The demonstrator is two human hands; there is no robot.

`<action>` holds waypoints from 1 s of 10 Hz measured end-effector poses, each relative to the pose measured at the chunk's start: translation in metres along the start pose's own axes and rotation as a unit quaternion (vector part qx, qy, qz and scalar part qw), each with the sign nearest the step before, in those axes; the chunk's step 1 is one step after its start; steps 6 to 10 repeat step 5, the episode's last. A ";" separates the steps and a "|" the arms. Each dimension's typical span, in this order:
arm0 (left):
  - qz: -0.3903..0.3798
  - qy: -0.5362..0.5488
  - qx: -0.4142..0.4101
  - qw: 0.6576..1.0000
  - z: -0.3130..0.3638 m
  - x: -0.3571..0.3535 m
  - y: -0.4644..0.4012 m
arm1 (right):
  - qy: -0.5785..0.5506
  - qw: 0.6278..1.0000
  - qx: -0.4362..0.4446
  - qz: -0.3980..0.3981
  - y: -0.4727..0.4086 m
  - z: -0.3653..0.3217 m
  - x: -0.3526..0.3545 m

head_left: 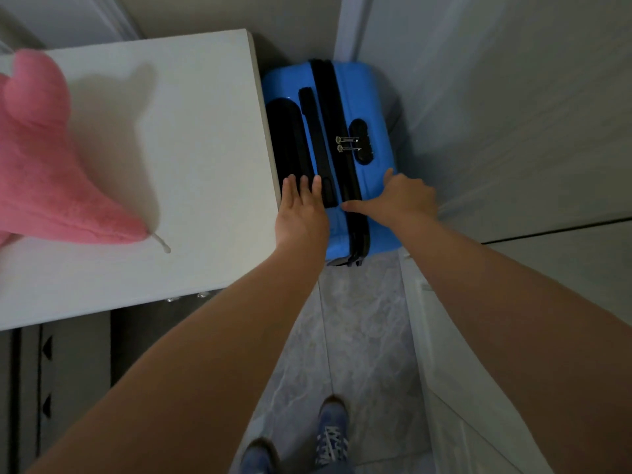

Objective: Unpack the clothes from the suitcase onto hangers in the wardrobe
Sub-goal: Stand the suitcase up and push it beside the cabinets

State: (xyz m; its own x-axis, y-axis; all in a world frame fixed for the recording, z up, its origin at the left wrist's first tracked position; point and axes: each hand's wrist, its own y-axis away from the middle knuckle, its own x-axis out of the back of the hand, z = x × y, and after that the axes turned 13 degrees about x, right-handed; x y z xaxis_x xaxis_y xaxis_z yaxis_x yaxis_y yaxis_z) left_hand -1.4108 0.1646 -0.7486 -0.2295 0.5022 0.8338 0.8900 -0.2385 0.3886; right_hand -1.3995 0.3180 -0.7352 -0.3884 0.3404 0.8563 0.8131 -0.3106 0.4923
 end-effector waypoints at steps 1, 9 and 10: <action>-0.011 0.015 -0.007 1.000 -0.001 -0.001 -0.008 | -0.020 1.000 -0.011 0.017 -0.010 -0.008 -0.001; 0.049 0.209 -0.049 0.975 -0.018 -0.010 0.024 | -0.191 0.976 0.052 0.089 0.058 -0.005 -0.055; 0.049 0.209 -0.049 0.975 -0.018 -0.010 0.024 | -0.191 0.976 0.052 0.089 0.058 -0.005 -0.055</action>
